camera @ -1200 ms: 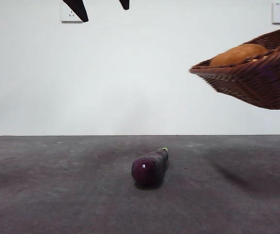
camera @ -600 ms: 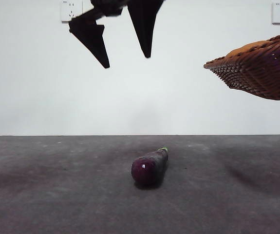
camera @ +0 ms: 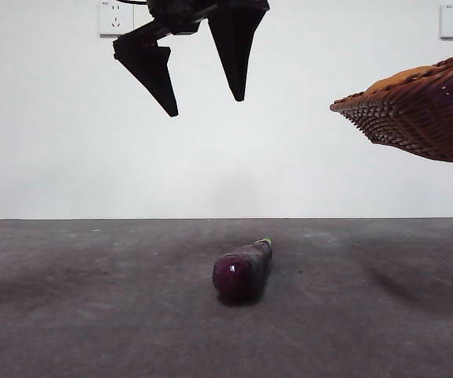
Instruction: Help me put the vegetables on the table into the basket
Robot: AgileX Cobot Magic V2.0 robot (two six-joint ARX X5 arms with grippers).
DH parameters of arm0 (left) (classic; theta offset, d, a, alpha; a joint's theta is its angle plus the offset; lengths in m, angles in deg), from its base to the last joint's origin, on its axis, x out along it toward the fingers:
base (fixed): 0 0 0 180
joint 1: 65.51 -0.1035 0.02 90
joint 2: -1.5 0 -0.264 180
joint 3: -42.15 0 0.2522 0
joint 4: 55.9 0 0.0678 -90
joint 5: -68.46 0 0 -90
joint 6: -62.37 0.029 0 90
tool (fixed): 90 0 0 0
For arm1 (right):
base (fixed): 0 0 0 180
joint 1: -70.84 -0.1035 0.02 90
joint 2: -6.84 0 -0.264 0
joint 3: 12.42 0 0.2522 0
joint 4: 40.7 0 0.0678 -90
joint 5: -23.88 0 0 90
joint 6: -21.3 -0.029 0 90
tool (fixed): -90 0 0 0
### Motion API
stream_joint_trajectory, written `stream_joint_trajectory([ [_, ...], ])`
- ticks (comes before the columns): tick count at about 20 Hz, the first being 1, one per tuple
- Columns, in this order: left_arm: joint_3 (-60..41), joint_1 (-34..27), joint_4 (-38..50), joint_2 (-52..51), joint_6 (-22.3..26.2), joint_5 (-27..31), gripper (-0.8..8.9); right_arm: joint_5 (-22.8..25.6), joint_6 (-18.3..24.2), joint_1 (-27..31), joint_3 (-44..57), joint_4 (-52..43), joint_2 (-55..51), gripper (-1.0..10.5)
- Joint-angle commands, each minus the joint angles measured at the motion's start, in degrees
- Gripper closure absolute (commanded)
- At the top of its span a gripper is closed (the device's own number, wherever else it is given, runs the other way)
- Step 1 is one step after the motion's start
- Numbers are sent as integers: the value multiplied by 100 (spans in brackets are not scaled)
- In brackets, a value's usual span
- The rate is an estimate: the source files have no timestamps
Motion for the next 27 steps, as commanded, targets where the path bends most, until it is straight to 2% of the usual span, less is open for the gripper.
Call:
stream_joint_trajectory([
  [1,-46,-13,-76,42,144,-17,271,-85,44,0,44,7,24,955],
  [15,-77,-46,-4,44,-22,-39,271,-85,92,0,44,9,24,955],
  [18,-79,-90,35,105,-72,-356,271,-85,107,0,44,4,24,955],
  [27,-79,-13,138,1005,-240,-765,271,-85,122,0,44,11,24,955],
])
